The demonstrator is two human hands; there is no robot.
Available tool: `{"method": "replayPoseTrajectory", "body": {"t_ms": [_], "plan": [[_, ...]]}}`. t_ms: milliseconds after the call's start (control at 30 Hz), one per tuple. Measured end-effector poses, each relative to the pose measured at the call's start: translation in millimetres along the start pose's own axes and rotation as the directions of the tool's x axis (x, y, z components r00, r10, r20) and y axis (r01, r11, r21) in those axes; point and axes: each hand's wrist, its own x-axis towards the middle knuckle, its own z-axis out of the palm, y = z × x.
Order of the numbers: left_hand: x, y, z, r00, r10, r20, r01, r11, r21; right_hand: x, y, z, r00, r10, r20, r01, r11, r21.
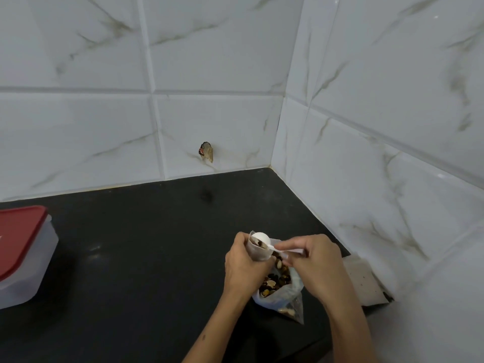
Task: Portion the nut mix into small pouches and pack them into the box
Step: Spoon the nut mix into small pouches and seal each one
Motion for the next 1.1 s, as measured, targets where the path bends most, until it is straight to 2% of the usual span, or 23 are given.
{"method": "replayPoseTrajectory", "body": {"t_ms": [100,167,267,367,433,533,600,733,900,967,1000,1067,1100], "plan": [[1,-1,-2,1.000,0.025,0.011,-0.024,0.999,-0.049,-2,-8,-5,0.999,-0.025,0.022,0.028,0.993,-0.118],[1,0,-2,0.999,0.038,0.012,-0.037,0.997,-0.072,-2,-9,-5,0.997,-0.079,0.003,0.079,0.991,-0.110],[3,-2,-3,0.999,0.049,0.021,-0.046,0.994,-0.097,-3,-12,-4,0.999,-0.038,-0.015,0.036,0.995,-0.098],[6,-4,-4,0.998,0.063,0.029,-0.060,0.993,-0.105,-3,-10,-2,0.994,-0.042,-0.103,0.043,0.999,0.002],[7,-5,-5,0.997,0.073,0.037,-0.069,0.993,-0.099,-4,-10,-2,0.991,-0.023,-0.128,0.040,0.991,0.130],[9,-6,-6,0.995,0.094,0.040,-0.091,0.994,-0.068,-1,-7,-2,0.978,0.081,-0.195,-0.005,0.931,0.365],[9,-8,-9,0.994,0.101,0.044,-0.098,0.993,-0.060,5,2,1,0.953,0.189,-0.238,-0.064,0.890,0.452],[12,-11,-19,0.993,0.107,0.051,-0.102,0.991,-0.091,17,37,25,0.894,0.357,-0.270,-0.263,0.907,0.327],[8,-8,-41,0.994,0.077,0.072,-0.061,0.977,-0.202,18,61,57,0.825,0.539,-0.172,-0.489,0.832,0.262],[6,-6,-53,0.997,0.017,0.075,0.005,0.960,-0.281,20,62,64,0.808,0.569,-0.154,-0.538,0.819,0.201],[5,-5,-58,0.998,-0.017,0.065,0.037,0.949,-0.313,20,60,66,0.807,0.569,-0.161,-0.557,0.822,0.114],[8,-13,-70,0.997,-0.070,0.029,0.076,0.923,-0.377,21,53,71,0.831,0.517,-0.206,-0.545,0.830,-0.115],[10,-18,-76,0.996,-0.093,0.011,0.089,0.913,-0.399,21,45,73,0.859,0.457,-0.229,-0.494,0.858,-0.143]]}}
